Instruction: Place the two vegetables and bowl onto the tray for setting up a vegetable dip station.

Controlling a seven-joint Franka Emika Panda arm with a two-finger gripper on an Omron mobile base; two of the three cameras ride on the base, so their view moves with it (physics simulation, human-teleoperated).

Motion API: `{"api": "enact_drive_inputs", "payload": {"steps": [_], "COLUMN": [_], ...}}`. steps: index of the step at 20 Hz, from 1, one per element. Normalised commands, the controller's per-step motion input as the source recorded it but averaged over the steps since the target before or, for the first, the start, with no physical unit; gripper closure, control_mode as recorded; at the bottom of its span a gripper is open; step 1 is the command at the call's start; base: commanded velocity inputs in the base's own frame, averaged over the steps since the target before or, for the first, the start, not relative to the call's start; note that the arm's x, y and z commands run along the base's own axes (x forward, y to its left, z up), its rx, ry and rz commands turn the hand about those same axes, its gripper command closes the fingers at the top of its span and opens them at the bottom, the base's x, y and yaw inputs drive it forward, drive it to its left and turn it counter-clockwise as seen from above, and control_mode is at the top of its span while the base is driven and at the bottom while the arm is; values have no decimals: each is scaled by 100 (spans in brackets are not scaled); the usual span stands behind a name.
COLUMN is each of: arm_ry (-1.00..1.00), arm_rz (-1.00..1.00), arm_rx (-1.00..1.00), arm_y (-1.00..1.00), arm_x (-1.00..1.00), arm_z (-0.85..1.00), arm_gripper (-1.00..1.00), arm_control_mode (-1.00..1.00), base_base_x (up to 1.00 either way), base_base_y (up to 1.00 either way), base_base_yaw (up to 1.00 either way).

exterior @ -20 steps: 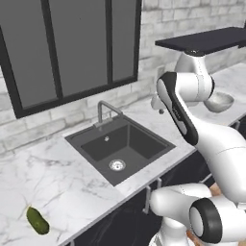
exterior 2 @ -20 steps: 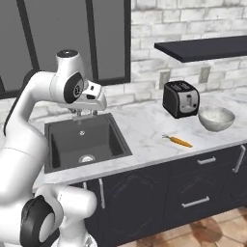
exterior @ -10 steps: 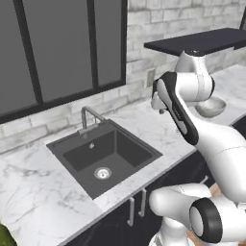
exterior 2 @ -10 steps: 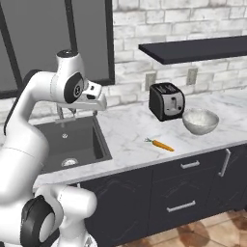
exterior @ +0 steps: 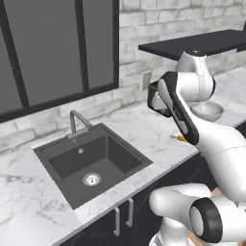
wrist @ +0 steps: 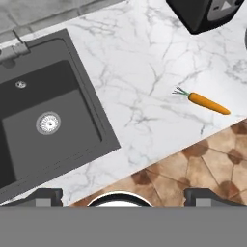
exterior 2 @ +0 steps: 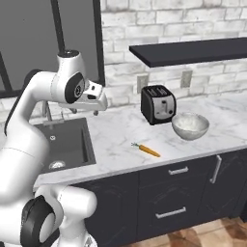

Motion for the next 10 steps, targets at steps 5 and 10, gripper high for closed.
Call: {"api": "enact_drive_inputs", "payload": {"steps": [5, 10], "arm_ry": [0, 0], "arm_rz": [0, 0], "arm_rx": [0, 0], "arm_y": [0, 0], "arm_x": [0, 0], "arm_z": [0, 0], "arm_gripper": [-100, -100], "arm_control_mode": [100, 100], "base_base_x": [16, 18], "base_base_y": [-46, -48], "base_base_yaw": [11, 7]}}
